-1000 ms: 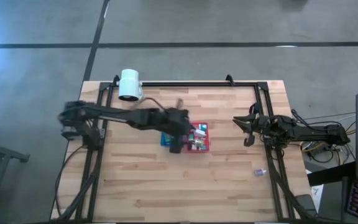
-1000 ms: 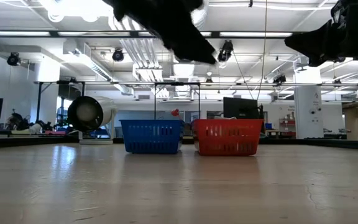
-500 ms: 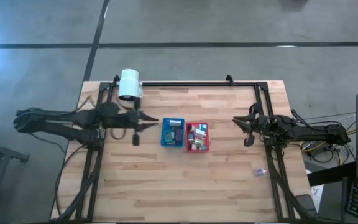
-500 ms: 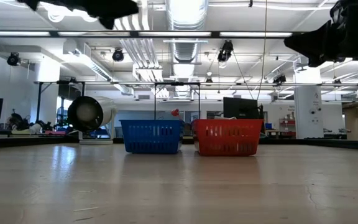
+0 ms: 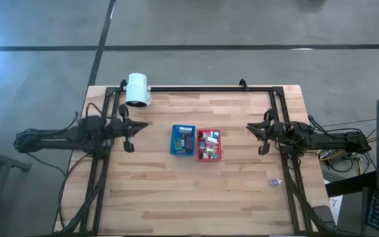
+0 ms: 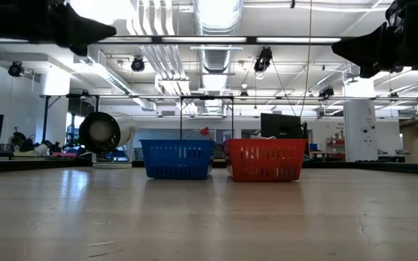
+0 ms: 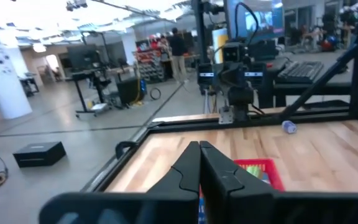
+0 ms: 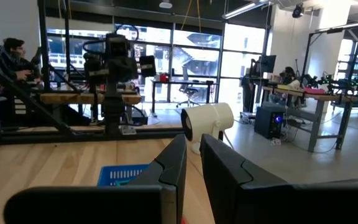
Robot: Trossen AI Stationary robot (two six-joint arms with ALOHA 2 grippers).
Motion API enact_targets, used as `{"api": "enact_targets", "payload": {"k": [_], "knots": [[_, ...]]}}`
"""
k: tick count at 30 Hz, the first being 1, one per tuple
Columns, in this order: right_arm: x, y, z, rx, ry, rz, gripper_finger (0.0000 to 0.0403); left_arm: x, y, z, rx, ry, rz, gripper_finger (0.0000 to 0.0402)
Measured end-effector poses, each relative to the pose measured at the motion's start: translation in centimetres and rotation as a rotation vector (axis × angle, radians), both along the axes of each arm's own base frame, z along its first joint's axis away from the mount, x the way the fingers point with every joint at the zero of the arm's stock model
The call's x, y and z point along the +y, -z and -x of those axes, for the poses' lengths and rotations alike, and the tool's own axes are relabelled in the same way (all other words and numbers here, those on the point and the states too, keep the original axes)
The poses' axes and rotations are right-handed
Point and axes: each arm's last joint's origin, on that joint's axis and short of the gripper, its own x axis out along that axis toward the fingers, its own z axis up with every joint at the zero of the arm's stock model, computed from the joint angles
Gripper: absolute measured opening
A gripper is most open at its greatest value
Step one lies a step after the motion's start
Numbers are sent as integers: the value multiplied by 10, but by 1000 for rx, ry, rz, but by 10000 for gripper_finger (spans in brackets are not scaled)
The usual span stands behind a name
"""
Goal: Pick & Place Office items
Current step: Put the purple adaptor into the red bin
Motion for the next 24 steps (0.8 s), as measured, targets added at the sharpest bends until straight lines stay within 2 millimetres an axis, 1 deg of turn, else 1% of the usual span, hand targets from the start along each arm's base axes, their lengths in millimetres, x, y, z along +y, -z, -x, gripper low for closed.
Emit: {"api": "enact_targets", "payload": {"k": [7,14,19,24], "knots": [[0,0,0,-3,0,0,43,5,35,9,-15,-51,-1,3],[0,0,0,-5,0,0,43,7,58,13,-9,-69,7,4],[0,0,0,-5,0,0,43,6,71,15,2,-23,3,3],[0,0,0,-4,1,0,43,5,72,16,14,-7,12,5]]}}
